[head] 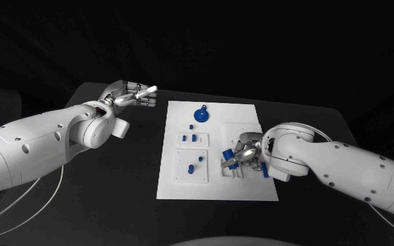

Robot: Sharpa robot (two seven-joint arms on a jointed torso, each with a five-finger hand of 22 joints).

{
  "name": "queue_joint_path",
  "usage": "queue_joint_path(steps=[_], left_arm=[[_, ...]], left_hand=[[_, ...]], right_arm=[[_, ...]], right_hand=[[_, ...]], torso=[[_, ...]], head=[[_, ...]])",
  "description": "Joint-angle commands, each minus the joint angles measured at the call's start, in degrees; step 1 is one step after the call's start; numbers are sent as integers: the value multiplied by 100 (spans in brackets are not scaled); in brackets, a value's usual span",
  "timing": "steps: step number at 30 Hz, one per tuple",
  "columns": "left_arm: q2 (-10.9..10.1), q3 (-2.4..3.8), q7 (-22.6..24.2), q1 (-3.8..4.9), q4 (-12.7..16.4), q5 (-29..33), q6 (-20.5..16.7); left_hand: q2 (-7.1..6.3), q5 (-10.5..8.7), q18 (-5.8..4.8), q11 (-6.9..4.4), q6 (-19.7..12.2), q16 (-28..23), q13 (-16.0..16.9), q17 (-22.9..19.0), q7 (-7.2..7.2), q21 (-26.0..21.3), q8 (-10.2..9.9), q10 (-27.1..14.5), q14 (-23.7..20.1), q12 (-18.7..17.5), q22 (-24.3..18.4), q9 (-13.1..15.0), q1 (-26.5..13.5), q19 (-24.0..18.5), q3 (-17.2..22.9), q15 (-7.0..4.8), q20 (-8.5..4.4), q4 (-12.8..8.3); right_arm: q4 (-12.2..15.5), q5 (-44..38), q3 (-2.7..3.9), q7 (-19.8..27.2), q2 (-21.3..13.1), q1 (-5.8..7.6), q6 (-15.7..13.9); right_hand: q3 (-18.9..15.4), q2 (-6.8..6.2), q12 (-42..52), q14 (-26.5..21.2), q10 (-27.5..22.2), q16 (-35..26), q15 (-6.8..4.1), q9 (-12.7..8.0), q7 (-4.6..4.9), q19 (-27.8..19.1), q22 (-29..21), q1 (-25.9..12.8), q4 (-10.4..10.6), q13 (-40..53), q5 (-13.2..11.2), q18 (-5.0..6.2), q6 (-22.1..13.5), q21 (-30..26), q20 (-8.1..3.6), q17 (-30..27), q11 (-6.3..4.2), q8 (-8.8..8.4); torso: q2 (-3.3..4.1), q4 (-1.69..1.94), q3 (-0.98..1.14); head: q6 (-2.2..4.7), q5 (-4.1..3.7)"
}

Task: Assemble the parts on the task board

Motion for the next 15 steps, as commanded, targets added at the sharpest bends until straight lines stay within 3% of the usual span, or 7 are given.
queue_joint_path(steps=[1,15], left_arm=[[16,3,17,3,4,14,87],[14,2,-4,4,5,8,108]], left_hand=[[65,-13,-33,-9,14,-19,1,-6,5,-10,13,-32,-34,4,-5,2,-12,-21,5,-11,33,-19],[66,-13,-31,-7,15,-19,0,-5,5,-10,13,-40,-34,4,-5,2,-24,-23,10,-10,35,-36]], right_arm=[[-22,63,-4,-213,-1,-1,402],[-204,-111,-59,-226,49,0,591]], right_hand=[[-26,87,-28,0,-11,-7,-36,39,-35,270,376,31,-31,-5,7,-72,-1,14,-39,12,-9,25],[-90,134,-69,-1,-8,-18,-42,151,-54,266,376,-17,-63,-35,-68,-78,38,10,-44,20,-19,22]], torso=[[2,9,-4],[5,18,-6]], head=[[0,-6],[-5,-3]])
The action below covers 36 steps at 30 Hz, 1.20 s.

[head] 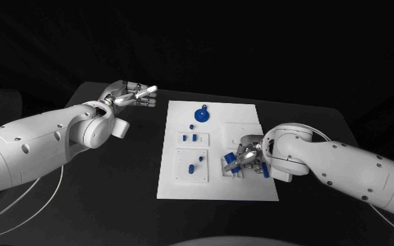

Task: Assemble the parts on the task board

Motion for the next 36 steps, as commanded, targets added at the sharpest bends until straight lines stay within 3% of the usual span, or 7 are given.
queue_joint_path(steps=[1,24,30,36], left_arm=[[13,3,14,4,8,8,91],[11,1,-3,4,11,2,102],[12,1,-10,4,11,1,109],[10,0,-15,5,10,0,112]], left_hand=[[40,-13,-31,-7,15,-19,1,-5,5,-10,13,-40,-34,4,-5,2,1,-23,10,-10,35,-36],[31,-13,-31,-6,15,-19,1,-5,5,-10,13,-44,-37,4,-5,2,5,-24,15,-10,36,-14],[31,-13,-31,-6,15,-19,1,-5,5,-10,13,-44,-37,4,-5,2,5,-24,15,-10,36,-14],[31,-13,-31,-6,15,-19,1,-5,5,-10,13,-44,-37,4,-5,2,5,-24,15,-10,36,-14]], right_arm=[[-24,-110,-15,-222,22,-2,207],[-193,-246,-124,-216,177,-2,147],[-258,-305,-133,-216,197,-2,192],[-283,-331,-141,-215,216,-2,206]], right_hand=[[-27,72,-32,-1,-7,-18,-43,-12,-54,287,372,26,-1,-5,-18,-81,38,10,-25,8,-21,17],[-43,42,-50,2,-1,-45,-41,17,-54,289,369,2,60,-23,-162,-84,50,2,-24,0,-20,17],[-1,-135,-64,4,-2,-57,-35,29,-43,288,367,-7,324,-39,-489,-79,68,-14,-18,0,-12,18],[-112,-403,-111,-5,-9,-90,-44,17,-30,286,358,-64,622,-59,-539,-86,74,-52,-35,-2,-6,20]], torso=[[3,1,0],[4,15,-4],[5,20,-6],[5,21,-5]], head=[[0,1],[-21,2],[-28,0],[-36,-1]])
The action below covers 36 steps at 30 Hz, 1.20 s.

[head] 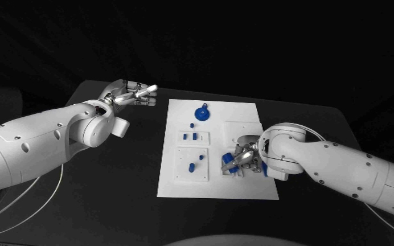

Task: Assemble the parts on the task board

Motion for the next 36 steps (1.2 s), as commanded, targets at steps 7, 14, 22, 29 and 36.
queue_joint_path(steps=[7,14,22,29,36], left_arm=[[8,3,15,4,10,-1,83],[9,3,11,4,10,-2,87],[4,2,4,5,12,-9,88],[-3,2,3,5,17,-13,86],[-7,2,3,5,19,-15,83]], left_hand=[[31,-13,-31,-6,15,-19,1,-6,5,-10,13,-44,-37,4,-5,2,5,-4,15,-10,15,-14],[17,-13,-31,-6,13,-20,1,-6,6,-11,13,-47,-41,3,-5,2,17,-8,20,-8,16,4],[17,-13,-31,-6,13,-20,1,-6,6,-11,13,-47,-41,3,-5,2,17,-8,20,-8,16,4],[17,-13,-31,-6,13,-20,1,-6,6,-11,13,-47,-41,3,-5,2,17,-8,20,-8,16,4],[17,-13,-31,-6,13,-20,1,-6,6,-11,13,-47,-41,3,-5,2,17,-8,20,-8,16,4]], right_arm=[[-67,-151,-34,-257,8,-34,149],[-69,-156,-35,-256,3,-34,171],[-56,-157,-35,-252,-2,-34,149],[-8,-158,-35,-247,-15,-34,122],[48,-157,-34,-247,-27,-34,102]], right_hand=[[-563,-104,-59,12,4,-81,-56,-24,47,291,359,110,381,8,-33,-100,-9,-30,-44,28,-4,10],[-653,-138,-69,17,10,-103,-56,-32,47,293,357,160,486,20,-33,-102,-8,-43,-44,45,-4,11],[-718,-196,-90,25,14,-123,-58,-37,46,291,355,186,589,28,-32,-101,-5,-61,-46,64,-5,11],[-853,-232,-88,30,24,-129,-59,-38,44,294,357,209,687,41,-32,-102,-1,-48,-48,83,-6,11],[-944,-240,-101,33,25,-138,-59,-39,44,294,356,244,761,43,-32,-103,-2,-46,-49,93,-7,10]], torso=[[0,4,-1],[2,5,-2],[0,8,-1],[3,11,-1],[2,13,-3]], head=[[-7,-4],[-11,-8],[-5,-8],[1,-4],[5,-7]])
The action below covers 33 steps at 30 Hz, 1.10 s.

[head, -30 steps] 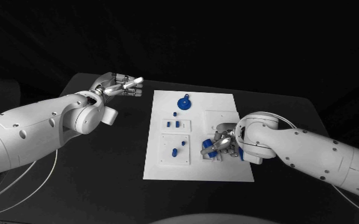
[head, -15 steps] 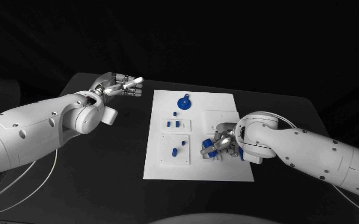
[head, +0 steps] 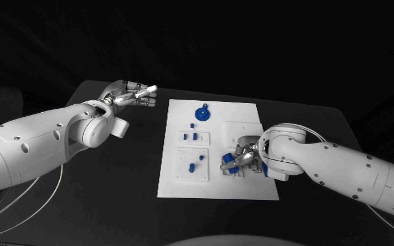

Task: Assemble the parts on the task board

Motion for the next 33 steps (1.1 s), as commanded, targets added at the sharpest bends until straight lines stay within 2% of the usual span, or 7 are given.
queue_joint_path(steps=[1,33], left_arm=[[2,3,27,5,14,-11,68],[7,4,21,5,-9,-30,61]], left_hand=[[20,-13,-31,-6,13,-20,0,-6,6,-11,13,-47,-41,3,-5,2,15,-8,20,-8,16,4],[-3,-13,-29,4,15,-19,0,-5,6,-11,14,-87,-51,3,-5,2,29,-17,31,-4,20,53]], right_arm=[[17,-43,-19,-259,-9,-27,92],[115,-67,37,-265,-105,33,172]], right_hand=[[-32,-8,-29,13,44,-33,-40,-9,32,294,357,39,20,5,-32,-105,-12,-18,-49,9,12,11],[-232,-18,-52,19,52,-64,-42,-12,29,294,351,61,139,9,-32,-104,-5,-32,-50,14,11,12]], torso=[[0,2,-1],[-1,10,-3]], head=[[1,-4],[-19,-32]])
